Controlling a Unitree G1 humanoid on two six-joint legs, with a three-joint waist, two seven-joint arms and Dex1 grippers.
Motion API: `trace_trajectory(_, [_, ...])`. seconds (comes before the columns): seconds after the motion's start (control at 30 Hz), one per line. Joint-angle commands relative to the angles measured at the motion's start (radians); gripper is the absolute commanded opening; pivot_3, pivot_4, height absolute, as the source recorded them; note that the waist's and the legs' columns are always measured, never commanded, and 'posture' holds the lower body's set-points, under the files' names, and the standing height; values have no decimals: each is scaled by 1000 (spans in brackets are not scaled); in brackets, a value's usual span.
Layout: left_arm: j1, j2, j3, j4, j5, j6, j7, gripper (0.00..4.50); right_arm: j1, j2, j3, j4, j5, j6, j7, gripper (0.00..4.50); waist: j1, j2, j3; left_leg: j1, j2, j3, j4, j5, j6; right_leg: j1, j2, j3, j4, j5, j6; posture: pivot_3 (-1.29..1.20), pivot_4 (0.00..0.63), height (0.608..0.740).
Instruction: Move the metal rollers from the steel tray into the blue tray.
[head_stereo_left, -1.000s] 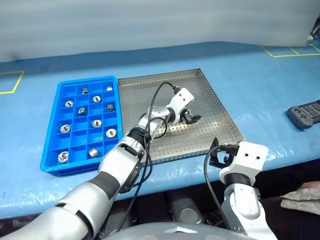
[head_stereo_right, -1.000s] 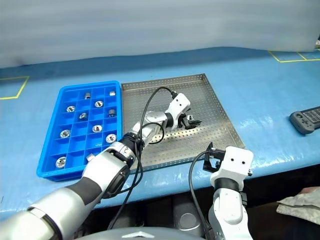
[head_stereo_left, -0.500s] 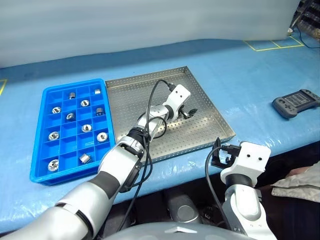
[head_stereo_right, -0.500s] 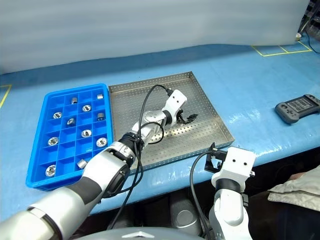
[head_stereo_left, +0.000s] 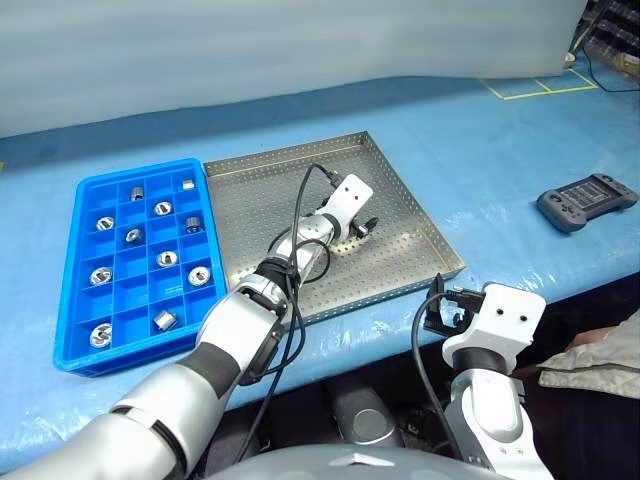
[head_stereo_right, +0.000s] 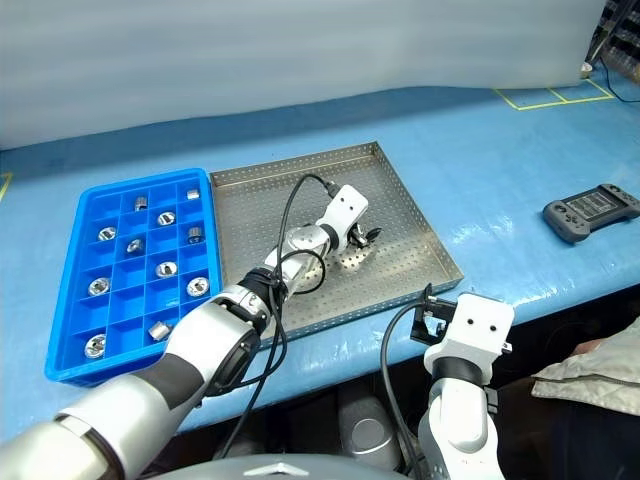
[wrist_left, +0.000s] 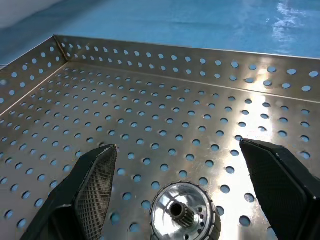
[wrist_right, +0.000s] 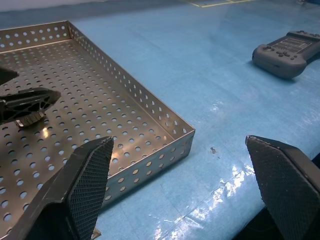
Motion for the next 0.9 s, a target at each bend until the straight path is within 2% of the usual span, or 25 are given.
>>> trace_trajectory(0.03, [-14, -223, 26, 8, -16, 23, 22, 4295, 9, 28, 33, -40, -3, -19, -1, 4475, 0, 0, 0, 0, 0, 0, 0, 0, 0, 0, 0, 0, 0, 0, 0, -446, 150, 740])
trace_trajectory(0.37, [5, -254, 68, 26, -51, 139, 9, 4295, 24, 29, 23, -46, -5, -20, -5, 4475, 0, -1, 1, 0, 0, 0, 0, 0, 0, 0, 0, 0, 0, 0, 1, -457, 150, 740])
trace_trajectory(0.47, [12, -252, 70, 18, -59, 142, -10, 3686, 19, 31, 20, -43, -4, -18, -5, 4500, 0, -1, 1, 1, 0, 0, 0, 0, 0, 1, -1, 0, 0, 0, 1, -455, 150, 740])
trace_trajectory(0.67, [20, -233, 73, -6, -74, 130, -44, 1791, 2, 29, 19, -29, 3, -12, 4, 4500, 2, -1, 1, 1, 0, 0, 0, -1, -1, 1, -1, 0, 0, 0, 1, -425, 150, 740])
trace_trajectory(0.9, [37, -177, 83, -167, -148, 132, -172, 1751, -48, 18, 20, 1, 17, 14, 38, 4500, 23, -1, 2, 0, 0, 0, -1, 0, 0, 0, -1, 0, 0, 0, 1, -330, 150, 740])
